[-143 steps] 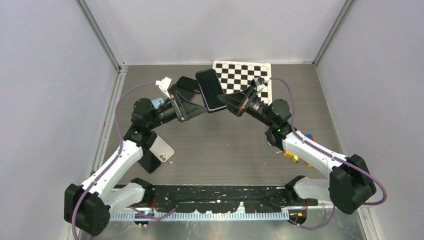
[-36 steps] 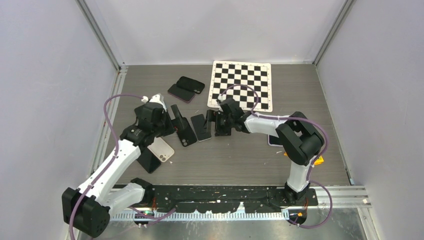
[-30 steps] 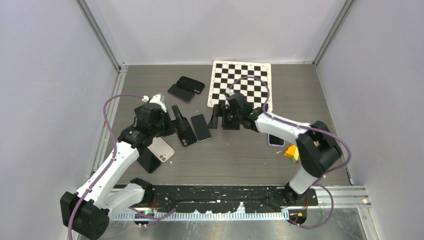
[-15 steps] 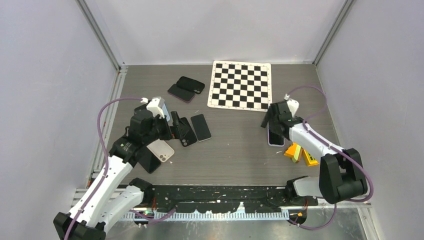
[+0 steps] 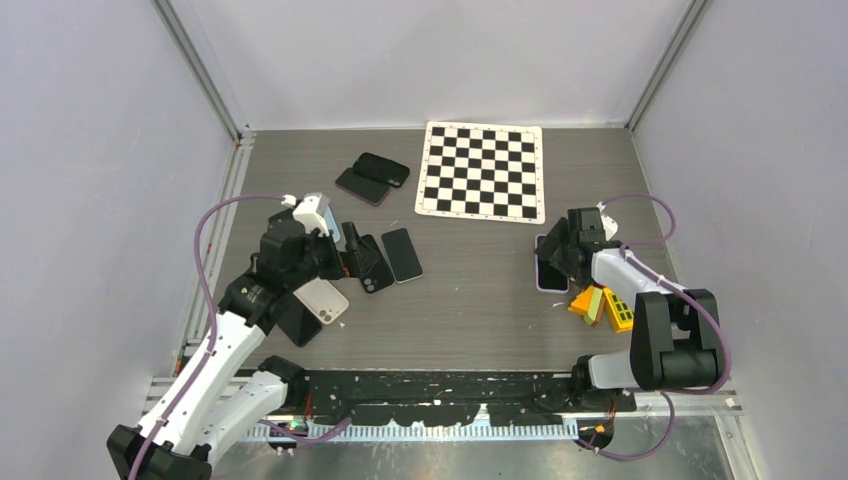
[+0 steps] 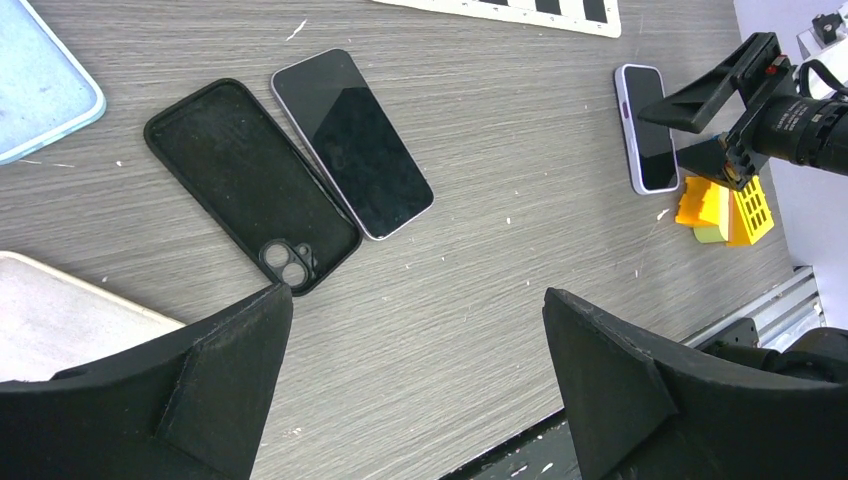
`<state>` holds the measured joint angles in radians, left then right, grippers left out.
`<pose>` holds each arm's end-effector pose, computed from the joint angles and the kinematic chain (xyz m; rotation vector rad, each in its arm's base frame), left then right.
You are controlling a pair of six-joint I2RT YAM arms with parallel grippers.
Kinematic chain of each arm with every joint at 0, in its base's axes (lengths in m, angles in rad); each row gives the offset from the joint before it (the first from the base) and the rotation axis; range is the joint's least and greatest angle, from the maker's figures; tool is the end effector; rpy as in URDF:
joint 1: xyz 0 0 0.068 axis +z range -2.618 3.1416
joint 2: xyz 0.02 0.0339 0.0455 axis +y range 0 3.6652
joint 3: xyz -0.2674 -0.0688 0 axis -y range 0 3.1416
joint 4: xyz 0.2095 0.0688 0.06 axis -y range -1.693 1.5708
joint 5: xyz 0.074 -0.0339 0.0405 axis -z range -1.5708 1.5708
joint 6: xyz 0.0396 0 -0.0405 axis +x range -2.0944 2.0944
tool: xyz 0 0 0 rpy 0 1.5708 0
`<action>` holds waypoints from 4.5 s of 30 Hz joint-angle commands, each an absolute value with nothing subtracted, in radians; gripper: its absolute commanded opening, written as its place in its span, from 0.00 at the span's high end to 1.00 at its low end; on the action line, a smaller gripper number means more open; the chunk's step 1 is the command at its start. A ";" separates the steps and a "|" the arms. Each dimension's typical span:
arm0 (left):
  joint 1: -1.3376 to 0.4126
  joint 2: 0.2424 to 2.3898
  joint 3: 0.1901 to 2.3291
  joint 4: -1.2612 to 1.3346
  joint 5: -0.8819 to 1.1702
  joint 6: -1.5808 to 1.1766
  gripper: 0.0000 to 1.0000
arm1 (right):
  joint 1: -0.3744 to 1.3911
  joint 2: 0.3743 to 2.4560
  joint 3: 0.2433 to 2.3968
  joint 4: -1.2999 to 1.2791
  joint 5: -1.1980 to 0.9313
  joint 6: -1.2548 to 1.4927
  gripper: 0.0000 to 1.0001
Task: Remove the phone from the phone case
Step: Move the phone to the center of the board, then pick up the phone at the center of the board.
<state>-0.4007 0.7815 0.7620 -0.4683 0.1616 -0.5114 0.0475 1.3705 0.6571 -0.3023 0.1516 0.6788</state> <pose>0.1271 -0.0608 0.3047 -0.0143 2.1329 -0.7192 0.2241 0.0047 0.1877 0.8505 2.4254 0.0776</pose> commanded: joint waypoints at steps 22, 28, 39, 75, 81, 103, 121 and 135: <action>-0.399 0.790 0.778 -0.474 0.009 -0.524 0.00 | 0.194 1.658 0.830 -0.424 0.193 0.700 0.00; -0.399 0.782 0.782 -0.476 0.008 -0.523 0.00 | 0.196 1.675 0.847 -0.440 0.176 0.707 0.11; -0.399 0.780 0.782 -0.469 0.017 -0.530 0.00 | 0.247 1.586 0.836 -0.447 0.131 0.710 0.26; -0.400 0.832 0.751 -0.395 0.058 -0.598 0.00 | 0.723 1.366 0.753 -0.435 0.140 0.652 0.00; -0.398 0.834 0.746 -0.387 0.063 -0.606 0.00 | 0.749 1.393 0.756 -0.456 0.167 0.626 0.01; -0.397 0.837 0.750 -0.397 0.049 -0.604 0.00 | 0.787 1.591 0.845 -0.492 0.200 0.499 0.00; -0.397 0.850 0.746 -0.403 0.063 -0.655 0.00 | 0.787 1.521 0.827 -0.370 0.100 0.597 0.91; -0.398 0.884 0.686 -0.252 0.212 -0.774 0.02 | 0.787 1.164 0.683 -0.077 -0.058 0.640 0.99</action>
<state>-0.4007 0.8734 0.6960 -0.3653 0.1448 -0.7258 0.7837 1.2293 0.6861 -0.2607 0.0284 0.6128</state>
